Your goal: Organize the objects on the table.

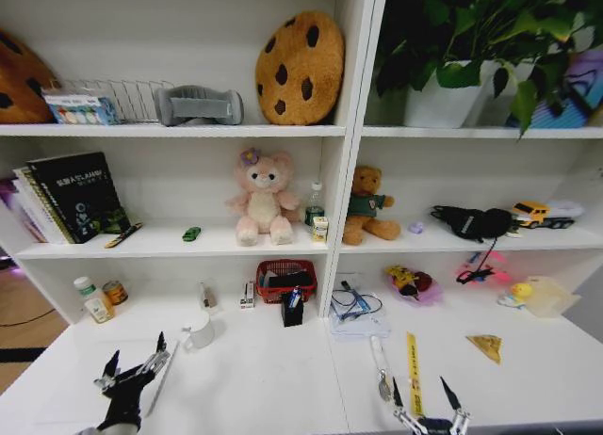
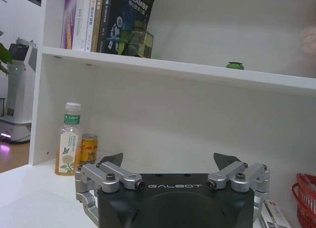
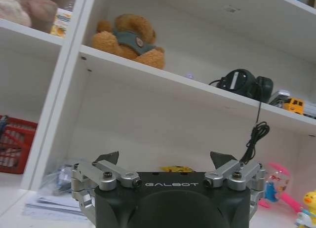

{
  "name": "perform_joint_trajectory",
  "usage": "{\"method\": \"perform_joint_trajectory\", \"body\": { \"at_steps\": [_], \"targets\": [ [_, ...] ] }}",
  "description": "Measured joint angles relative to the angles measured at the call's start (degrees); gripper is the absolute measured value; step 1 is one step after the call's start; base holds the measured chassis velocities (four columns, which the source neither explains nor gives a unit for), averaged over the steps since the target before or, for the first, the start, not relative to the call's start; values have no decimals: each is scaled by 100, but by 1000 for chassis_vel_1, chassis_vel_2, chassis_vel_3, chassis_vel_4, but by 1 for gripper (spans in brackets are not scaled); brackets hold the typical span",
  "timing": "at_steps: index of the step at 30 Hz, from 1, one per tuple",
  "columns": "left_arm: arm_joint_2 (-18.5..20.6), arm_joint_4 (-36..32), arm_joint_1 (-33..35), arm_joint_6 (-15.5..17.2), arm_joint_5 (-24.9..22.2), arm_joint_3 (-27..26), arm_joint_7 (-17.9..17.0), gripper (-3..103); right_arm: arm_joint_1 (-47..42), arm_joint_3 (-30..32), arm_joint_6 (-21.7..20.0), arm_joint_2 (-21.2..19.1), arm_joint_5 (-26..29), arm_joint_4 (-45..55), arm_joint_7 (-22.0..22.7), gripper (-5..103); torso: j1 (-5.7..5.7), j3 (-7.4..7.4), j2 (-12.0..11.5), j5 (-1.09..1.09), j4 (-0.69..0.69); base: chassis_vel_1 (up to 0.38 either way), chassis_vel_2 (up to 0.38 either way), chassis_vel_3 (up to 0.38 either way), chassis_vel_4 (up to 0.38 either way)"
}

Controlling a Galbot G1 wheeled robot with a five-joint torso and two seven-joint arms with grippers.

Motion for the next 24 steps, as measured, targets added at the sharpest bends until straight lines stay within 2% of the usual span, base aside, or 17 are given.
{"method": "perform_joint_trajectory", "body": {
  "at_steps": [8,16,20,22,24],
  "targets": [
    [-89,-9,48,-6,41,-6,-21,100,423,330,-265,-166,529,-140,94,100,0,0,0,0,0,-110,-99,100,118],
    [-108,-21,46,-16,42,-6,-11,100,707,525,-517,-242,769,-164,109,100,0,0,0,0,0,-162,-163,157,170],
    [-129,-22,38,-20,42,-5,-8,100,930,649,-741,-339,1059,-152,125,100,0,0,0,1,0,-99,-82,71,99],
    [-141,-22,41,-25,43,-3,-4,100,1174,798,-1144,-443,1397,-186,142,100,0,0,0,0,-1,0,0,0,0],
    [-142,-22,41,-25,43,-4,-4,100,1209,819,-1208,-465,1454,-199,147,100,0,0,0,-1,0,0,0,0,0]
  ]
}}
